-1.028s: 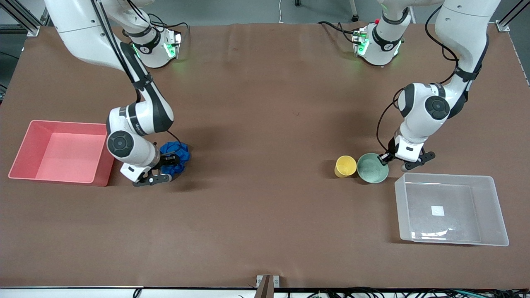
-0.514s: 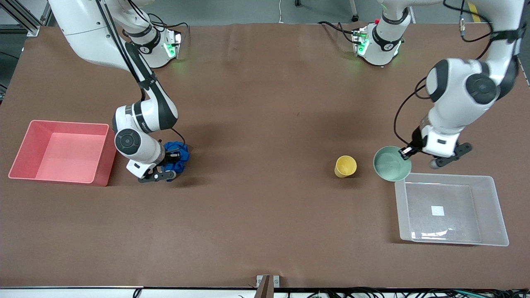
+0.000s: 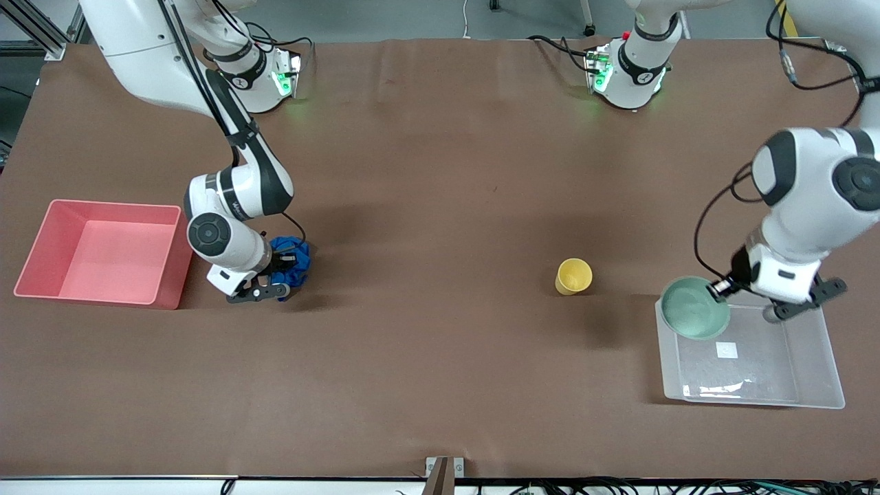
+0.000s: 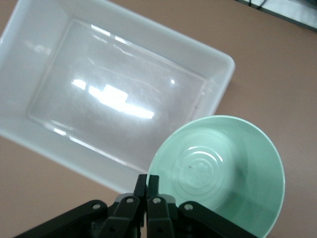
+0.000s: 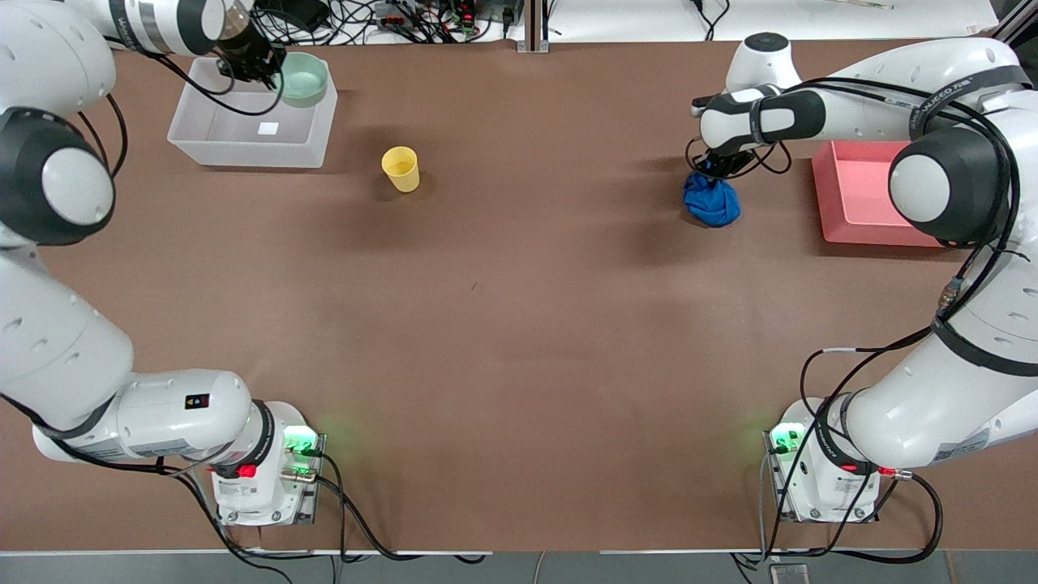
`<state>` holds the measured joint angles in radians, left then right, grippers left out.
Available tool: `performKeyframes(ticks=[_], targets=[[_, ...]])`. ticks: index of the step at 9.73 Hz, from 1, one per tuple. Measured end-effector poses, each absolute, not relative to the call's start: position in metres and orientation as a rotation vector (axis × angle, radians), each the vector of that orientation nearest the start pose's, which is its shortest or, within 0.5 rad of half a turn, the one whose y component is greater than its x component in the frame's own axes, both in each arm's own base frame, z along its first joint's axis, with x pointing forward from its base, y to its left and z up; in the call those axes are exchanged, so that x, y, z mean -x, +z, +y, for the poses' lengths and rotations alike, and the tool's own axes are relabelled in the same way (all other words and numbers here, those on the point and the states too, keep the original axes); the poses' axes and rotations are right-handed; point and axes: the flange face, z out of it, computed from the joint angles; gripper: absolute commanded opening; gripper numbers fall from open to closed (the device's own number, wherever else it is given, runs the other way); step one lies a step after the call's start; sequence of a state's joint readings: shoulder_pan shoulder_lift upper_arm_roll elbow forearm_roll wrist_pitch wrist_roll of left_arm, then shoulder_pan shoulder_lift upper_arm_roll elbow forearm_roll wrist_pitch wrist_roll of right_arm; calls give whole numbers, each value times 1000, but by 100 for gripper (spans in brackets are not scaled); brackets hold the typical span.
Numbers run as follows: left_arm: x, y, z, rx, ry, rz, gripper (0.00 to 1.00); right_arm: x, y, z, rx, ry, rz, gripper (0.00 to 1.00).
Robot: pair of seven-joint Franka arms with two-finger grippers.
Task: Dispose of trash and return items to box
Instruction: 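Drop the cloth in the pink bin while the left gripper sets the bowl down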
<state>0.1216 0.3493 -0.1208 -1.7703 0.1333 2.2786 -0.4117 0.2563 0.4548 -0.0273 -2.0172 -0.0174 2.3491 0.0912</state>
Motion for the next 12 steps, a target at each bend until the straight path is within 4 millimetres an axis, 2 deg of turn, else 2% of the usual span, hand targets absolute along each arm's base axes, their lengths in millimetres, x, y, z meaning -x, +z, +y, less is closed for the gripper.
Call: performKeyframes(ticks=[2, 4, 6, 7, 8, 9, 10, 11, 12], targets=[[-682, 354, 47, 3067, -237, -378, 0, -583, 244, 114, 3173, 152, -185, 9], [-692, 327, 79, 3078, -197, -259, 0, -593, 288, 76, 3171, 118, -120, 9], [-695, 289, 94, 3090, -126, -219, 2, -601, 343, 14, 3167, 87, -82, 9], [-697, 272, 95, 3096, -98, -210, 9, -600, 361, -27, 3165, 63, -71, 9], [-698, 259, 96, 3100, -77, -211, 14, -595, 368, -69, 3165, 50, -57, 9], [-698, 251, 97, 3103, -70, -212, 36, -589, 368, -106, 3163, 55, -21, 9], [-700, 248, 97, 3104, -76, -208, 83, -582, 364, -138, 3166, 63, 23, 10], [-702, 251, 97, 3105, -96, -172, 93, -577, 359, -161, 3183, 64, 55, 12], [-708, 262, 97, 3104, -127, -129, 98, -572, 347, -181, 3199, 73, 86, 13]])
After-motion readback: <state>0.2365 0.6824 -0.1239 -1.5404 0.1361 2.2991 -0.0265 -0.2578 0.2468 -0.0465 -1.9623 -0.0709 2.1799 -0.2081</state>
